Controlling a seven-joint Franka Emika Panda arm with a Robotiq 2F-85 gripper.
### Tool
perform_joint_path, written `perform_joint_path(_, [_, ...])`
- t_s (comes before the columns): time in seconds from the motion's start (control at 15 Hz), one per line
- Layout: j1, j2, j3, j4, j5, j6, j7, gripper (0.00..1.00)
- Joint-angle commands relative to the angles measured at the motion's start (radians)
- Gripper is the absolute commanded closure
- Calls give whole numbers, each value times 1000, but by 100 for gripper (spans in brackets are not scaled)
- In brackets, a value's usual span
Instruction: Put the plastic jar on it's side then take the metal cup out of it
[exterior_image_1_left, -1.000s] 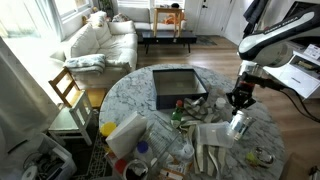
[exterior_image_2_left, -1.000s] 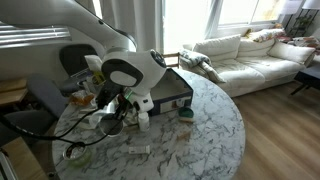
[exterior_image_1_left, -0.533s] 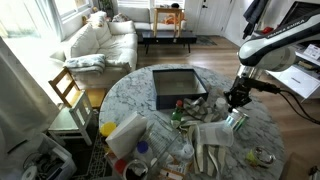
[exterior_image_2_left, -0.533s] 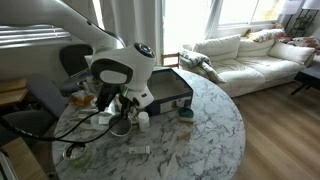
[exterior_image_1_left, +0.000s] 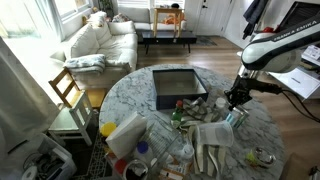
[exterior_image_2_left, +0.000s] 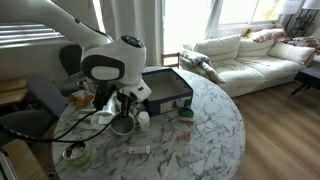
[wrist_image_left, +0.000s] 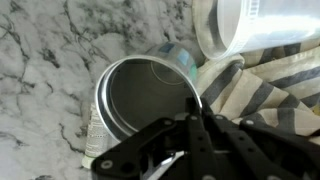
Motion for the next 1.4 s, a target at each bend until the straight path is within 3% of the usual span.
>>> perform_joint_path(0.0, [14, -37, 14, -75, -44, 90, -3, 99])
perform_joint_path(0.33, [30, -73, 31, -128, -97, 169, 9, 99])
perform_joint_path(0.93, [46, -125, 42, -194, -329, 200, 137, 99])
perform_joint_path(1.33, [48, -138, 54, -228, -376, 251, 171, 99])
